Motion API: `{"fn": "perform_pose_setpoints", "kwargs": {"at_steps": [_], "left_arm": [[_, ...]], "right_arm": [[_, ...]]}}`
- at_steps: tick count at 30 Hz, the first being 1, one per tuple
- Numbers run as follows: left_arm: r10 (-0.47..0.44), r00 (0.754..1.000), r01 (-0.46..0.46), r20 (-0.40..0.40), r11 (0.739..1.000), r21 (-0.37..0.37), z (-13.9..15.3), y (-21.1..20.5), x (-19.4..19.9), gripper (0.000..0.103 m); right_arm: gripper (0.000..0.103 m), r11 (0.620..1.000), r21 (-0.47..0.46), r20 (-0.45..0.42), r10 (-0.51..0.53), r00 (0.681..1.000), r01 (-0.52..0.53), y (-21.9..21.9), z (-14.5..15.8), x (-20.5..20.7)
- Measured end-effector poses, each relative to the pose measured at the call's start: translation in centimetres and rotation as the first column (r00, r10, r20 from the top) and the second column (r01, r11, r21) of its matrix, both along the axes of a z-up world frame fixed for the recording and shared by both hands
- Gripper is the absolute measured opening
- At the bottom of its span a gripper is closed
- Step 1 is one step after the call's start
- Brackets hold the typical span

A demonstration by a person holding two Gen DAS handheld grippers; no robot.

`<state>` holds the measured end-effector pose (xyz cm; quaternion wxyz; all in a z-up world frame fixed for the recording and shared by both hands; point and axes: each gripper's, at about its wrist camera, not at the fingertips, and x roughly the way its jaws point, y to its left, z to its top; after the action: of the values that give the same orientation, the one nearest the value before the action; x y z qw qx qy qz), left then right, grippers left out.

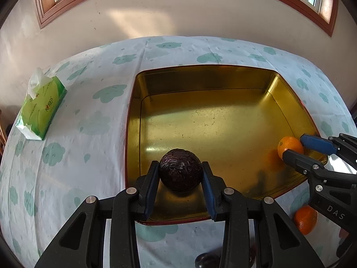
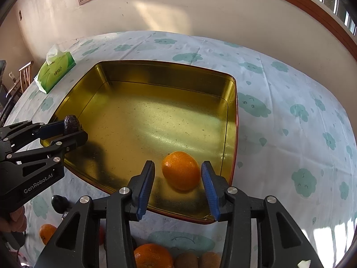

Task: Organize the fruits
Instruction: 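Drop the orange into the tin with the right tool while the left drops the dark fruit, then withdraw both open tools from the tin toward the remaining fruits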

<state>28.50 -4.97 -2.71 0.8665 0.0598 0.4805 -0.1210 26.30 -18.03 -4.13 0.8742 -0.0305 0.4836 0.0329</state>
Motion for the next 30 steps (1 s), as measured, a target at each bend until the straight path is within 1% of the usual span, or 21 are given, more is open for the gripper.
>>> {"fn": "perform_pose_setpoints", "kwargs": {"at_steps": [2,3,5,9,14,17,24,30], "left_arm": [[0.002,1.0,-0.002,0.003,1.0,-0.01,0.3,0.1,-0.1,0.039],[0.001,1.0,-0.001,0.008,1.0,-0.011,0.5,0.1,-0.3,0.039],[0.0,1.0,0.001,0.017,1.0,-0.017,1.0,0.1,-0.6,0.042],[0.007,0.999,-0.005,0.045,0.999,-0.032,2.4,0.4,-1.5,0.044],[0.023,0.997,-0.019,0.077,0.999,-0.046,4.2,1.2,-3.6,0.047],[0.04,0.996,-0.036,0.085,0.998,-0.052,4.7,2.0,-5.4,0.05],[0.058,0.994,-0.056,0.097,0.998,-0.018,4.4,3.6,-10.7,0.05],[0.067,0.996,-0.066,0.055,0.998,-0.023,2.6,4.6,-15.0,0.05]], "right_arm": [[0.042,1.0,-0.003,0.013,0.004,1.0,-0.004,0.1,0.3,-0.2],[0.044,1.0,-0.002,0.022,0.005,1.0,-0.005,0.1,0.6,-0.4],[0.045,1.0,-0.005,0.035,0.009,0.999,-0.009,0.3,1.1,-0.9],[0.046,1.0,-0.01,0.061,0.014,0.998,-0.014,0.5,2.4,-2.2],[0.046,1.0,-0.003,0.096,0.01,0.995,-0.009,0.4,4.0,-4.5],[0.048,1.0,-0.004,0.11,-0.002,0.994,0.002,-0.1,4.4,-6.3],[0.048,0.999,-0.012,0.096,-0.033,0.995,0.034,-1.5,3.6,-10.9],[0.048,0.998,-0.007,0.07,-0.063,0.996,0.064,-2.6,2.1,-14.4]]}}
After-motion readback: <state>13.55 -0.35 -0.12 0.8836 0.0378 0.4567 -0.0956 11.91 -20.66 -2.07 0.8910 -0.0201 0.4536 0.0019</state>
